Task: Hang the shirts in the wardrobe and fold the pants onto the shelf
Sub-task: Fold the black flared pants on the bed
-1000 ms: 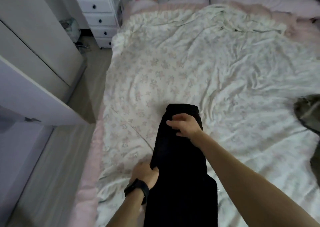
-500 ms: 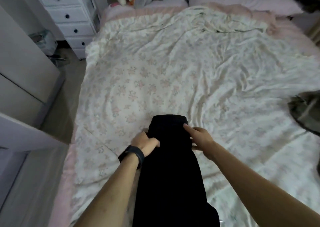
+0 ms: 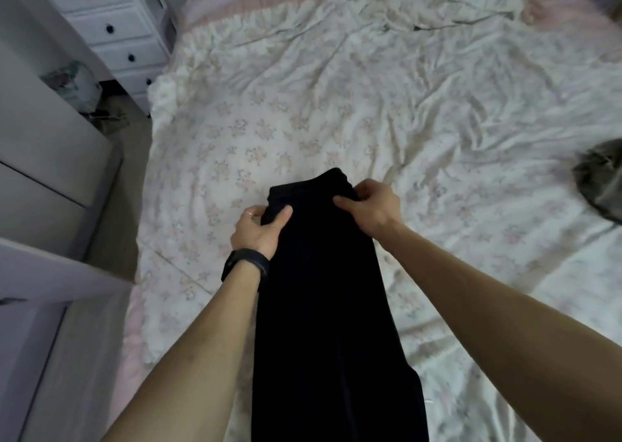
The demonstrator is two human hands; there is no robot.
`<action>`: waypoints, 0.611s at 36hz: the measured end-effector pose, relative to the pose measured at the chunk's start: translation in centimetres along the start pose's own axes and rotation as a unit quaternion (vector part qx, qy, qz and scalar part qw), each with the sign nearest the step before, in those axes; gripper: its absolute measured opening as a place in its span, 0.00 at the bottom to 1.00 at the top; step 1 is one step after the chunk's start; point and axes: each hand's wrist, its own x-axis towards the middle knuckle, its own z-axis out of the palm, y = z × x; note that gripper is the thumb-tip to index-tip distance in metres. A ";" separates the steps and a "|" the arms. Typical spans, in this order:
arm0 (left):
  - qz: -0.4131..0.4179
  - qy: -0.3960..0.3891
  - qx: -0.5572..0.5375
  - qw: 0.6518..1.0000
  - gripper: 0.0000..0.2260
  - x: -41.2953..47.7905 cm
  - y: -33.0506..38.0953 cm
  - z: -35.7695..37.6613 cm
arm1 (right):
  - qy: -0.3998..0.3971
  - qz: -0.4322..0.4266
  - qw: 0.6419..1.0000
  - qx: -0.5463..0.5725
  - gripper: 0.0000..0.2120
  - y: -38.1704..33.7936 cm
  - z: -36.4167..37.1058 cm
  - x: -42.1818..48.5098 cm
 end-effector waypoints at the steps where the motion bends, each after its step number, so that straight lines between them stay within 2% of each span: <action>1: -0.001 0.007 0.038 0.999 0.25 0.0 -0.9 -0.1 | -0.018 -0.002 0.999 -0.029 0.12 0.3 0.3 -0.1; 4: -0.038 0.000 0.083 0.996 0.29 -0.2 -3.1 -0.2 | -0.067 0.020 0.995 -0.069 0.10 2.4 1.1 -1.0; 6: -0.047 -0.002 0.055 0.997 0.33 -0.5 -3.4 0.0 | -0.069 0.054 0.996 -0.013 0.12 4.4 0.7 -2.7; 8: -0.020 0.007 0.054 0.998 0.37 -2.0 -3.2 0.4 | -0.037 0.078 0.996 0.037 0.12 6.9 -0.8 -5.6; 10: 0.052 0.048 0.114 0.991 0.38 -4.9 -3.5 0.7 | 0.001 0.100 0.991 0.089 0.10 9.6 -2.4 -9.7; 13: 0.218 0.086 0.225 0.945 0.35 -11.1 -4.6 1.0 | 0.046 0.153 0.980 0.121 0.09 13.1 -4.6 -17.0; 16: 0.322 0.018 0.282 0.904 0.29 -16.1 -6.2 1.8 | 0.034 0.223 0.969 0.101 0.12 15.8 -5.3 -22.7; 18: 0.316 -0.050 0.332 0.887 0.27 -18.3 -7.1 2.3 | -0.001 0.271 0.955 0.119 0.17 16.5 -5.1 -24.6; 20: 0.269 -0.101 0.374 0.882 0.27 -19.5 -8.0 2.7 | -0.018 0.322 0.930 0.177 0.19 16.3 -4.8 -25.4; 22: 0.216 -0.128 0.394 0.884 0.27 -19.8 -8.8 2.6 | -0.025 0.331 0.921 0.205 0.19 15.4 -4.4 -25.2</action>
